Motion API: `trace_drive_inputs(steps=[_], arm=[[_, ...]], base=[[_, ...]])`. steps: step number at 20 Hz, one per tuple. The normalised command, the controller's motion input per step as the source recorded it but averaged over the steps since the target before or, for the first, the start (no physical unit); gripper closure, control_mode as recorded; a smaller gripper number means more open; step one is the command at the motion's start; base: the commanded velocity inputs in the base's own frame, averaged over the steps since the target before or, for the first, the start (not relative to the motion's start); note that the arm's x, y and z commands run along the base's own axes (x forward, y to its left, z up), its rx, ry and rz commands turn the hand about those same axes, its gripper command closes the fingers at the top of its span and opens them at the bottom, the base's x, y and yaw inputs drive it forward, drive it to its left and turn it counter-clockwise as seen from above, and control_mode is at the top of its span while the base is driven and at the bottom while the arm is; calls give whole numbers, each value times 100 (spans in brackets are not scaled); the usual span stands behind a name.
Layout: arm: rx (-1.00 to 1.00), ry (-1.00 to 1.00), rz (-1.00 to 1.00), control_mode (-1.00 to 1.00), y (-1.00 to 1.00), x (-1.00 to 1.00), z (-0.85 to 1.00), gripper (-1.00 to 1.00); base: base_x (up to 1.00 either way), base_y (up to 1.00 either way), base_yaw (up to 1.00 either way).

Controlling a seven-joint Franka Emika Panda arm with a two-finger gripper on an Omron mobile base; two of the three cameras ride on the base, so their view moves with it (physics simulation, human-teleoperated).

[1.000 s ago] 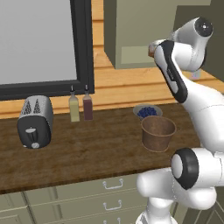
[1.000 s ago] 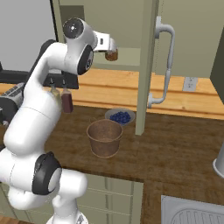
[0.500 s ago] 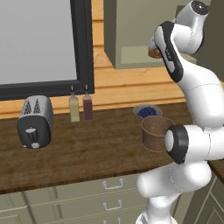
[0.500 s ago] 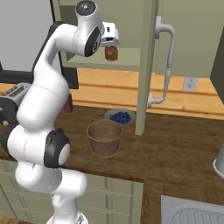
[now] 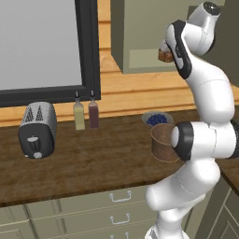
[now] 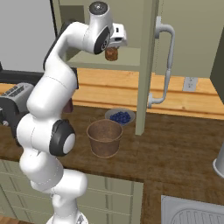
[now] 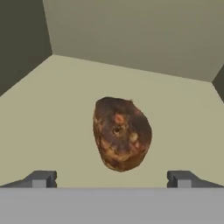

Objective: Open the cabinet, pick up the bread from the cabinet and place it in the basket. Then move the basket to the dining counter.

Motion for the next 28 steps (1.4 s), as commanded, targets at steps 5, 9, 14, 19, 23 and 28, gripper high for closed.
trace_drive_inputs(steps=[5, 9, 14, 19, 23, 28], arm=[[6, -1, 0, -100, -12, 46, -20, -100], [8, 0, 0, -100, -3, 56, -3, -100], [1, 1, 0, -100, -3, 44, 0, -100], [0, 1, 0, -100, 0, 30, -7, -100], [0, 3, 0, -100, 4, 7, -21, -100], [0, 0, 0, -100, 6, 0, -6, -100]], base=[[0, 0, 0], [0, 0, 0], [0, 0, 0], [0, 0, 0], [0, 0, 0], [0, 0, 0]])
